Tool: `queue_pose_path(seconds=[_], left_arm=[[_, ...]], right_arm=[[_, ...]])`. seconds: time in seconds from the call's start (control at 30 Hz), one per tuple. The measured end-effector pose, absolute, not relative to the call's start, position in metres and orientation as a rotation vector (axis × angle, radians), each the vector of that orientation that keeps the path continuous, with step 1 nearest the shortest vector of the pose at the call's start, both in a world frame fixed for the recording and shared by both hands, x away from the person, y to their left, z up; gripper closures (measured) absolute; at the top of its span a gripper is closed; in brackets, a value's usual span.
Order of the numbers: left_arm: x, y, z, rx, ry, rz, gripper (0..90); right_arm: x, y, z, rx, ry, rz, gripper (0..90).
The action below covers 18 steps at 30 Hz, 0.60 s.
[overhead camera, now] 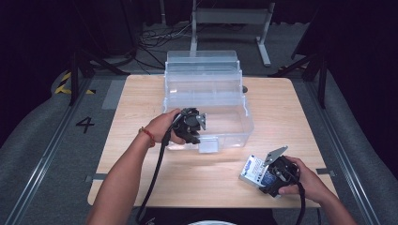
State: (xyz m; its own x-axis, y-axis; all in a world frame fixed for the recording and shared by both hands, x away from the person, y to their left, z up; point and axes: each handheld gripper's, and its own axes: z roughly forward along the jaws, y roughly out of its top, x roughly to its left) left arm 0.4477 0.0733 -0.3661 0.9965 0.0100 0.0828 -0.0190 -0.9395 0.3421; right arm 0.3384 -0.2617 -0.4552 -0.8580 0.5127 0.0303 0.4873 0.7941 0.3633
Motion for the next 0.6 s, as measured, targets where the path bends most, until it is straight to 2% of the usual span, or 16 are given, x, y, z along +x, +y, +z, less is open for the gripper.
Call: queue_pose_path(seconds=[0.03, 0.2, 0.43, 0.6], left_arm=[[0.448, 0.073, -0.366, 2.789, -0.006, 0.118, 85.1], [0.44, 0.081, -0.367, 2.769, -0.006, 0.138, 85.1], [0.43, 0.088, -0.366, 2.794, -0.046, 0.067, 85.0], [0.422, 0.099, -0.366, 2.785, -0.06, 0.084, 84.8]], right_arm=[[0.338, -0.262, -0.455, 0.808, 2.908, 0.557, 3.7], [0.339, -0.264, -0.455, 0.813, 2.914, 0.56, 3.8], [0.338, -0.265, -0.455, 0.811, 2.91, 0.549, 3.9], [0.339, -0.267, -0.454, 0.797, 2.914, 0.541, 4.1]])
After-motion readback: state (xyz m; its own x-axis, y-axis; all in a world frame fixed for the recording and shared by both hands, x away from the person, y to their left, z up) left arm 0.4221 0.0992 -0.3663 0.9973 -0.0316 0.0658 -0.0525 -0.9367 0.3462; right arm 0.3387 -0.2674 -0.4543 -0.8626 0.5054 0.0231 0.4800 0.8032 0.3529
